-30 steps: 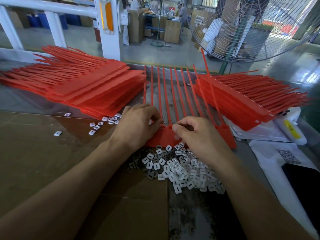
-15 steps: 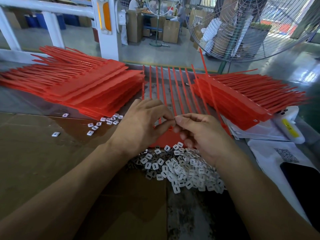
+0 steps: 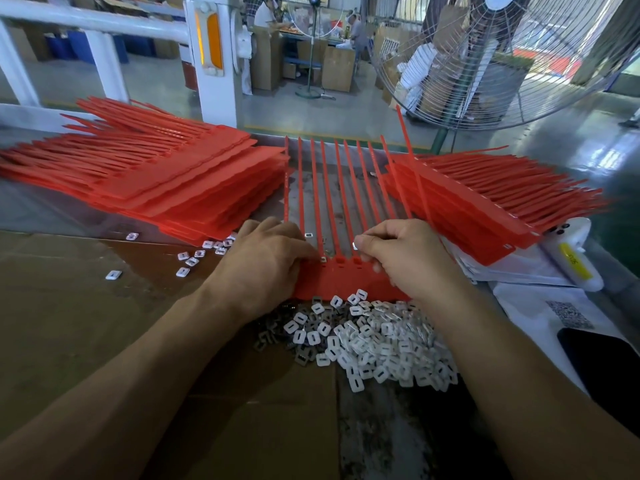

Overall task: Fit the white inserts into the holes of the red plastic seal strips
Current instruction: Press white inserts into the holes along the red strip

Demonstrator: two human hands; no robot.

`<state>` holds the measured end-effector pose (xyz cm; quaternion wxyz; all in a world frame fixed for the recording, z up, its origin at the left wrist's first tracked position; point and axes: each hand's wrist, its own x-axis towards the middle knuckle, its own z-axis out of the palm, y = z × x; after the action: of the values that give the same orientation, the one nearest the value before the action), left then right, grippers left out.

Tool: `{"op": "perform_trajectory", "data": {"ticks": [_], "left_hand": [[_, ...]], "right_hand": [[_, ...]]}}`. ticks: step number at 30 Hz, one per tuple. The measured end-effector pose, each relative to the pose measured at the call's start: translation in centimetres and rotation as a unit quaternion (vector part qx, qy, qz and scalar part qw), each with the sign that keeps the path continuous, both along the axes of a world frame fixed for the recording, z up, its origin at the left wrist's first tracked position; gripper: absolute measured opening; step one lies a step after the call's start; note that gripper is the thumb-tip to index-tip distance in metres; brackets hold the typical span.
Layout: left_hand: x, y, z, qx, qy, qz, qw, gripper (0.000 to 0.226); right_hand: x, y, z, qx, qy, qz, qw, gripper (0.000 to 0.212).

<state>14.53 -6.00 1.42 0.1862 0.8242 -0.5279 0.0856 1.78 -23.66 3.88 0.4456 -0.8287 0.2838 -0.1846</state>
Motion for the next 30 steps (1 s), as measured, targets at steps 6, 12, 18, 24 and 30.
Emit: {"op": "perform_trajectory", "data": {"ticks": [6,12,18,24,30], "left_hand": [[-0.1,0.0,0.0,0.018,-0.009,-0.004,1.0,0.04],[-0.1,-0.1,-0.1,0.011,0.002,0.003,1.0,0.038],[-0.3,-0.2,-0.3,0.003,0.022,0.01,1.0,0.036],[-0.2,-0.1,-0.4,0.008,0.039,0.009,0.999,0.035],[-0.2,0.2,-0.3,0.016,0.05,0.004,0.999,0.038]], "right_hand": [[1.0,1.1,-1.5,-0.068,0.042,-0.004,0.997,0.019],[1.2,0.7,-1.9,-0.05,0.044,-0.001,0.998,0.022],[1.6,0.9,-2.1,-0.075,0.053,-0.003,0.996,0.017],[1.9,1.1,-2.5,-0.107,0.059,-0.019,0.992,0.013],[2.1,1.0,-2.8,-0.119,0.058,-0.035,0.991,0.01]]}}
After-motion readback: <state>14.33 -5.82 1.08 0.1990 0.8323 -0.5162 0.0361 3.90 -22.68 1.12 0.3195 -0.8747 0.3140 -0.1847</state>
